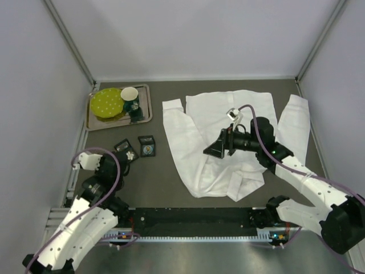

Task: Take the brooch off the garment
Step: Adjust the brooch, then place the brooch in the brooch box.

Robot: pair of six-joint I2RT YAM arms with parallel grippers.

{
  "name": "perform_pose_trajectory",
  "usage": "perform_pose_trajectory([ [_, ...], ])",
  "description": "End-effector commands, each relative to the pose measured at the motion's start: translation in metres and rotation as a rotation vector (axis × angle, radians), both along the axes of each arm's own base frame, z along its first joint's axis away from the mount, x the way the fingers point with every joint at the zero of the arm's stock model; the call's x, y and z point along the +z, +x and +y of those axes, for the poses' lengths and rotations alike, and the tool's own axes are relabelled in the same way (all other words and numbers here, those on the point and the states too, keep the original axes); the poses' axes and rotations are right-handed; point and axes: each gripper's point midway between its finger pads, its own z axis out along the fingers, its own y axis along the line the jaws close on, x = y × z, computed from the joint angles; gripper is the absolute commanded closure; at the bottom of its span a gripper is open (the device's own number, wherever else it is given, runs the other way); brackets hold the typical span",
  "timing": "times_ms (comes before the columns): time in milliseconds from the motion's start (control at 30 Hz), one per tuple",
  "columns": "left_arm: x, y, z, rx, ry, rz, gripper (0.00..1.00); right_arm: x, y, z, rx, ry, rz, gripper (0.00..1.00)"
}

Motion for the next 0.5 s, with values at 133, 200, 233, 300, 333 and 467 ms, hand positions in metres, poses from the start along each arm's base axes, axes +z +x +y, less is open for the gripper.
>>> perform_pose_trajectory([
  [133, -0.036, -0.001, 0.035, 0.352, -0.022, 0.037, 1.00, 0.043, -0.033, 0.042, 0.192, 0.039, -0.044, 0.19],
  [200, -0.048, -0.007, 0.040, 0.403, -0.018, 0.076, 1.00, 0.046, -0.035, 0.049, 0.216, 0.038, -0.039, 0.19],
  [233, -0.055, -0.011, 0.043, 0.445, -0.043, 0.070, 1.00, 0.047, -0.034, 0.050, 0.217, 0.038, -0.041, 0.19],
  [300, -0.075, -0.025, 0.050, 0.477, -0.024, 0.122, 1.00, 0.049, -0.032, 0.051, 0.215, 0.038, -0.042, 0.19],
  [333, -0.080, -0.030, 0.053, 0.514, -0.066, 0.110, 1.00, 0.048, -0.031, 0.052, 0.212, 0.033, -0.042, 0.19],
  [467, -0.098, -0.051, 0.059, 0.560, -0.171, 0.092, 1.00, 0.043, -0.029, 0.047, 0.196, -0.001, -0.057, 0.19],
])
